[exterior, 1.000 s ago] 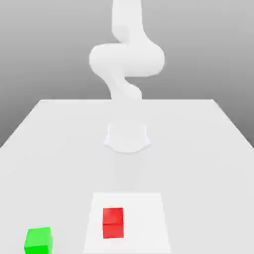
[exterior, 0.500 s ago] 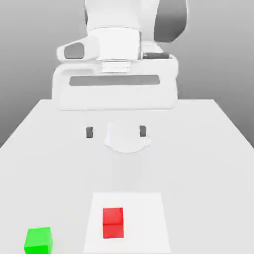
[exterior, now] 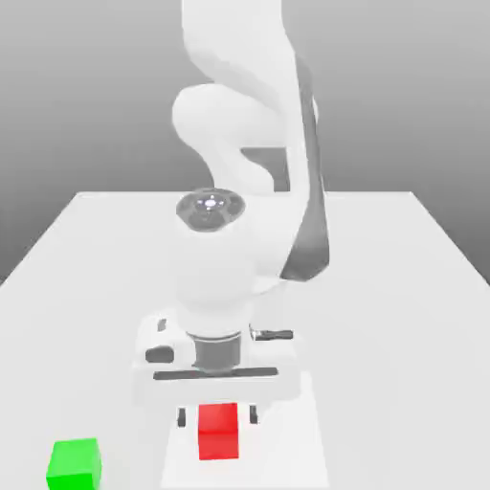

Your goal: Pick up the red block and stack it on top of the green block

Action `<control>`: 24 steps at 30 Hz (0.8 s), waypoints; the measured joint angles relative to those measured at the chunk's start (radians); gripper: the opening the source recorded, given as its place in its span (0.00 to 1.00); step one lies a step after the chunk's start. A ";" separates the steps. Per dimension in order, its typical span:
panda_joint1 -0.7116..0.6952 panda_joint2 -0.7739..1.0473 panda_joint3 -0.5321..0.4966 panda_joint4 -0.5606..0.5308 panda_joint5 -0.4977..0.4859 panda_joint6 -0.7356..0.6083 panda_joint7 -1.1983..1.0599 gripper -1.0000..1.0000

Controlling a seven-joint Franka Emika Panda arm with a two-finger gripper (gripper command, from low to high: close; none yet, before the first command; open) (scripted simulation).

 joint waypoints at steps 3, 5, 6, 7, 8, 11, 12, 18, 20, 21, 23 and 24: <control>-0.001 0.000 0.000 0.000 -0.001 0.000 0.001 0.00; -0.003 0.009 0.003 0.001 -0.001 0.007 0.001 0.00; -0.001 -0.014 0.000 -0.003 -0.007 -0.012 0.005 0.00; 0.001 -0.044 -0.003 -0.007 -0.014 -0.037 0.011 0.00; 0.002 -0.077 -0.007 -0.012 -0.022 -0.065 0.016 0.00; 0.003 -0.166 -0.017 -0.020 -0.039 -0.147 0.044 0.00; 0.000 -0.169 -0.027 -0.009 -0.037 -0.160 0.076 0.00; -0.021 -0.145 -0.094 0.076 -0.015 -0.224 0.295 0.00; -0.029 -0.134 -0.118 0.106 -0.005 -0.244 0.369 0.00; -0.034 -0.128 -0.129 0.121 0.000 -0.254 0.406 0.00; -0.042 -0.117 -0.153 0.151 0.011 -0.274 0.479 0.00; -0.046 -0.111 -0.164 0.166 0.016 -0.284 0.516 0.00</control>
